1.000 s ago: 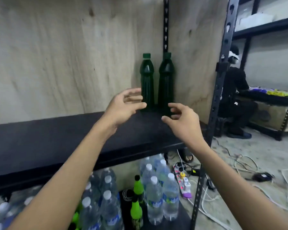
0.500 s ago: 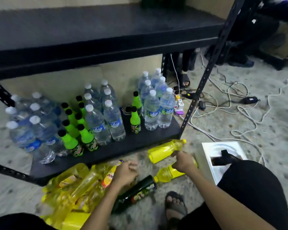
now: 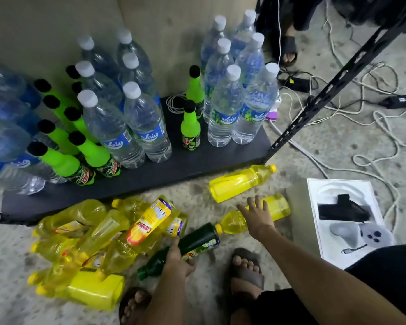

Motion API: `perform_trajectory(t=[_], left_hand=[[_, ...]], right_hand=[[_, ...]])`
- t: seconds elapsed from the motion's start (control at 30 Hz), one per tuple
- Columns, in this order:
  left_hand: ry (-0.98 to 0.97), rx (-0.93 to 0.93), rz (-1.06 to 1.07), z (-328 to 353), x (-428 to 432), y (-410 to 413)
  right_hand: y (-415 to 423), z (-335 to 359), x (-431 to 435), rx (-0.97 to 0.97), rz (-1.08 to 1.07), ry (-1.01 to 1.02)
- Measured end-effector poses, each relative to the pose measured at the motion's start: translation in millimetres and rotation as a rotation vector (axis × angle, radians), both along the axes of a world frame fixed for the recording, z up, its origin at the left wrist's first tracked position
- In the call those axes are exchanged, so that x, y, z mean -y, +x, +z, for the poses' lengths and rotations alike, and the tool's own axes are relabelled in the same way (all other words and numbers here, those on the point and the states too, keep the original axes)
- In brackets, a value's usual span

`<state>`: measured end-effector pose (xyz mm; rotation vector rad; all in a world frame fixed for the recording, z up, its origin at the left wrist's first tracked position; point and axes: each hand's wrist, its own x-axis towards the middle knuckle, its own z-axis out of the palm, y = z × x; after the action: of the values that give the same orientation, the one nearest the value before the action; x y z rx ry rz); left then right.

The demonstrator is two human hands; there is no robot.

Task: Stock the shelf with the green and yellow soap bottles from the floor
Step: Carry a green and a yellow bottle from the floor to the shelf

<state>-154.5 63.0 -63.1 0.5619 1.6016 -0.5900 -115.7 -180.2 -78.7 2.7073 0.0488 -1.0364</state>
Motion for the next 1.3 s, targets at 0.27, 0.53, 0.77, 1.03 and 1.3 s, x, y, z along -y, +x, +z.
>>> perform_trajectory(t=[0.27, 0.53, 0.77, 1.03, 1.3], left_hand=[[-0.008, 0.064, 0.044, -37.4, -11.0, -1.6], [0.069, 0.175, -0.118, 0.2, -4.6, -30.2], [0.125, 0.426, -0.255, 75.7, 17.1, -41.2], [0.337, 0.86, -0.384, 191.4, 20.3, -15.4], [0.89, 1.445, -0.652, 384.5, 6.5, 20.8]], right_hand=[[5.1, -18.1, 3.7, -0.014, 0.139, -0.017], [2.3, 26.8, 12.4, 0.09, -0.037, 0.2], [-7.8, 120.4, 0.9, 0.418, -0.265, 0.565], [-17.2, 255.6, -8.8, 0.833, -0.303, 0.757], [-21.2, 436.8, -1.5, 1.167, -0.339, 1.018]])
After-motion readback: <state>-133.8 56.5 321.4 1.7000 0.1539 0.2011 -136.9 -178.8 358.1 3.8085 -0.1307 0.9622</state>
